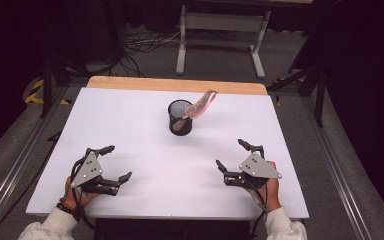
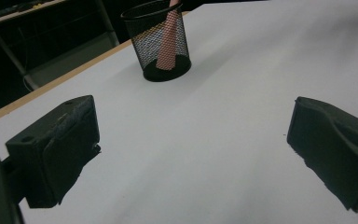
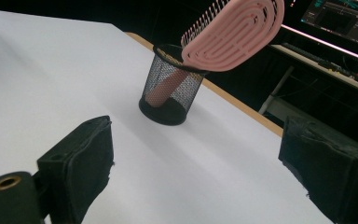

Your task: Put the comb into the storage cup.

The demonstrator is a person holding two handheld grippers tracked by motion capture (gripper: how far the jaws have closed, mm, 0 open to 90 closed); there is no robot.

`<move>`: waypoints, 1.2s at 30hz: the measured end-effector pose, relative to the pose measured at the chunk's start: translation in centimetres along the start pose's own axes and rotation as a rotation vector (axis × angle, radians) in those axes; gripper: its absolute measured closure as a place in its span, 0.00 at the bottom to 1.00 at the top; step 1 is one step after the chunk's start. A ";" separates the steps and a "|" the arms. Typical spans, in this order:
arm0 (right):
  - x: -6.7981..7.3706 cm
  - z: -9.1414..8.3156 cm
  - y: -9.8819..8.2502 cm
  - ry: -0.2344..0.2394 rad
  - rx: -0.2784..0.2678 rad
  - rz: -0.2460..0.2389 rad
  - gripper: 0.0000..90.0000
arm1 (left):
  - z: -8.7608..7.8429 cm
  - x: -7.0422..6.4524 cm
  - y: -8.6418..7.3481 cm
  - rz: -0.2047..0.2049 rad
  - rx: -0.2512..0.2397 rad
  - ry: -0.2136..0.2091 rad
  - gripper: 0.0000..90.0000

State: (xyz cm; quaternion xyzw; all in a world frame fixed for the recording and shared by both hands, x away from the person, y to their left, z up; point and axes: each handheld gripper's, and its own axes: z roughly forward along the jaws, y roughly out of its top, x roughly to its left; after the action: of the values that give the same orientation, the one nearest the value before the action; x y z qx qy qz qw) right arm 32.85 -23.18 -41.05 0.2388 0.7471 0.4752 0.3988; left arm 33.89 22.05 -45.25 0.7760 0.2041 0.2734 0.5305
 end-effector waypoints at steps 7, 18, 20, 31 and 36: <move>0.0 -0.6 -1.6 -0.005 0.029 0.011 0.11 | 0.1 0.1 0.0 0.006 0.004 -0.007 0.03; 0.0 -1.5 -4.2 0.004 0.080 0.024 0.10 | 0.2 0.1 -0.1 0.000 0.008 -0.014 0.03; -0.1 -1.7 -4.4 0.003 0.070 0.028 0.09 | 0.2 0.1 -0.1 0.006 0.012 -0.013 0.03; -0.4 -2.0 -4.7 -0.007 0.013 0.067 0.11 | 0.4 -0.2 0.0 0.022 0.025 -0.018 0.03; -0.3 -2.1 -4.5 -0.002 0.002 0.074 0.11 | 0.4 -0.3 0.0 0.026 0.024 -0.019 0.03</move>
State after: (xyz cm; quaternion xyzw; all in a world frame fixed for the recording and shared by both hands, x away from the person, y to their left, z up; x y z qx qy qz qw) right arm 31.44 -26.45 -44.47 0.2670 0.7379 0.4887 0.3813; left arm 33.96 21.58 -45.41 0.7875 0.1921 0.2707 0.5194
